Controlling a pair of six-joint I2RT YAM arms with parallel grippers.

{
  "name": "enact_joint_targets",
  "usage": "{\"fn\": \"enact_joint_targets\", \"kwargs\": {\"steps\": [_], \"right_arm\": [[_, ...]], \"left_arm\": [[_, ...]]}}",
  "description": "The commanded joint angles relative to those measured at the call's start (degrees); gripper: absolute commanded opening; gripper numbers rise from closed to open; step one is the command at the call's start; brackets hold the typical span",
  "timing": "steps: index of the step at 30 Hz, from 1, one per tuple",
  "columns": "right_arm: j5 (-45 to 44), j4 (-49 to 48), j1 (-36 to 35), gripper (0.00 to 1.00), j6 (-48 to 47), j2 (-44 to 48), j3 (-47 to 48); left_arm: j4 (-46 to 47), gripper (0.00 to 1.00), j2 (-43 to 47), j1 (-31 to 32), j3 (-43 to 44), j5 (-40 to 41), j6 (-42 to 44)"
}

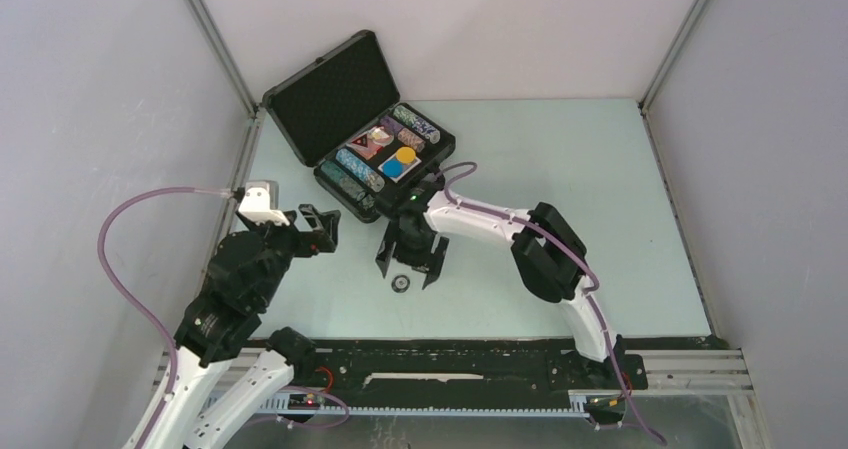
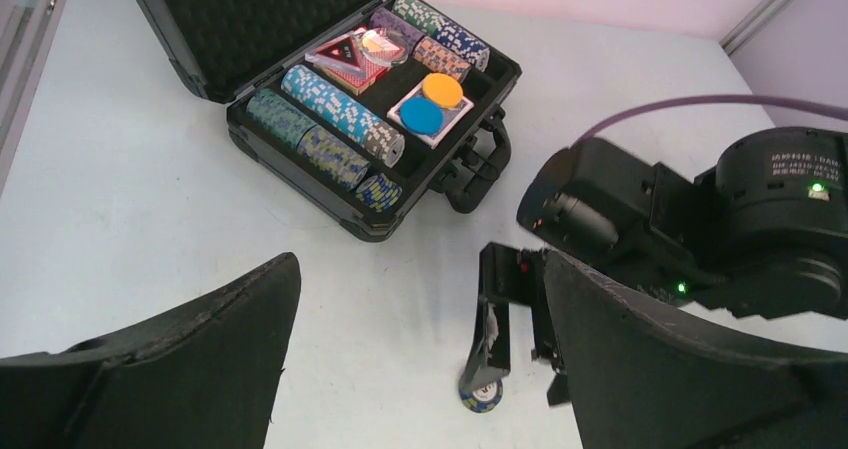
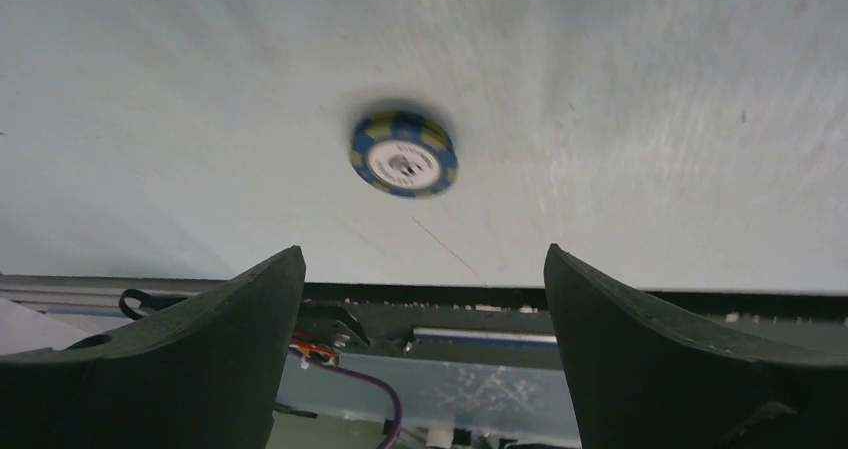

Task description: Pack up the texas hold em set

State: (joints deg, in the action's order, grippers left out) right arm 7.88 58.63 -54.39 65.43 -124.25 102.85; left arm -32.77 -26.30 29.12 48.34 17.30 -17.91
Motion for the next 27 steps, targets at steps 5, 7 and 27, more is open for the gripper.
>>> {"fn": "enact_joint_targets", "kwargs": {"steps": [5, 7, 27], "right_arm": [[-0.7, 11.3, -1.7, 0.92, 15.9, -2.4, 3.7], [-1.7, 11.4, -1.7, 0.91, 17.0, -3.5, 4.9], [-7.0, 2.2, -3.4, 0.85, 23.8, -6.8, 4.8]], "left_arm": [[2.0, 0.97, 2.1, 3.1, -1.1, 1.5, 1.6], [1.8, 0.98, 2.7, 3.8, -1.1, 2.2, 1.9], [1.3, 1.0, 5.2, 8.8, -1.5, 4.9, 3.2]]}}
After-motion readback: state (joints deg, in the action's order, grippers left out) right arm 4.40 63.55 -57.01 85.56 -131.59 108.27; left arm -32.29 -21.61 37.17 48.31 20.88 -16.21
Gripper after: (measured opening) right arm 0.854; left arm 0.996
